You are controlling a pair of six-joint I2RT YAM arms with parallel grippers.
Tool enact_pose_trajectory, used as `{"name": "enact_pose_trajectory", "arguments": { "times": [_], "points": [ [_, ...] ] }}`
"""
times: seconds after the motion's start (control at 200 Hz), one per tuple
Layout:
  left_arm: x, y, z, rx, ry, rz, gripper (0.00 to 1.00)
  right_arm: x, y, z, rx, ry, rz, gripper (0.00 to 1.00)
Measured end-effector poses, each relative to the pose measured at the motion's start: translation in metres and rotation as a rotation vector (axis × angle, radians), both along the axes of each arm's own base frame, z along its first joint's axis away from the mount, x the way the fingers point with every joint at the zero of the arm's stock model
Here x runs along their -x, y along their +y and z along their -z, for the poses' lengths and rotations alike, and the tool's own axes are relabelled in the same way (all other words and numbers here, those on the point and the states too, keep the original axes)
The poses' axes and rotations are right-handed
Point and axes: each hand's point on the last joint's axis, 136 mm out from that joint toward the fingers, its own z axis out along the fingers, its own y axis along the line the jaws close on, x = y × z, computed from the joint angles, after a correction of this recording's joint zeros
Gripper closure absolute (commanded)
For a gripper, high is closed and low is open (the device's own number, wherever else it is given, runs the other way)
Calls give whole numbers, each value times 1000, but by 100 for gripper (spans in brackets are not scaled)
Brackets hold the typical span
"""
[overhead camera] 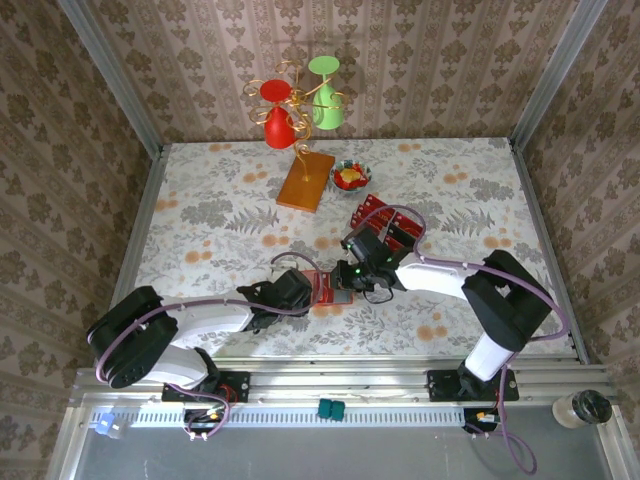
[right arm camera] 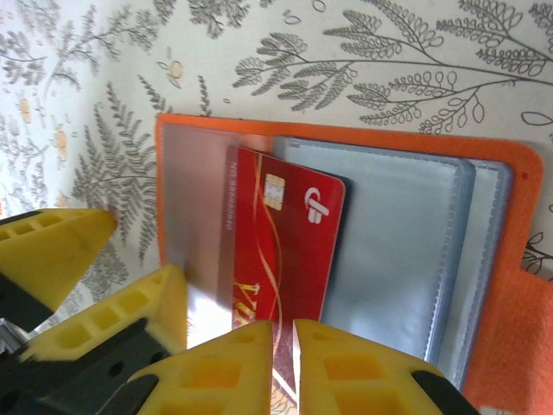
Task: Put the credit cards into the card holder
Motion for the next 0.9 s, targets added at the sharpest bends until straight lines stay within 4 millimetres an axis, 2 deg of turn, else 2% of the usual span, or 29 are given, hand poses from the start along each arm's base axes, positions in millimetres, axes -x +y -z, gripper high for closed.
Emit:
{"name": "enact_pose_trajectory", "arguments": {
  "times": [0.245, 0.475, 0.71, 0.9],
  "points": [
    [0, 0, 0, 1, 0, 0, 28, 0, 7, 19, 29, 39, -14, 85],
    [-1, 1, -2, 4, -2, -2, 27, -3, 25, 21, 24, 36, -41, 85],
    [-17, 15, -19, 57, -23, -68, 27, -3, 26, 22, 24, 40, -44, 85],
    [-23, 26, -18, 53, -6, -94, 27, -2, 26, 21, 24, 40, -45, 85]
  ]
}}
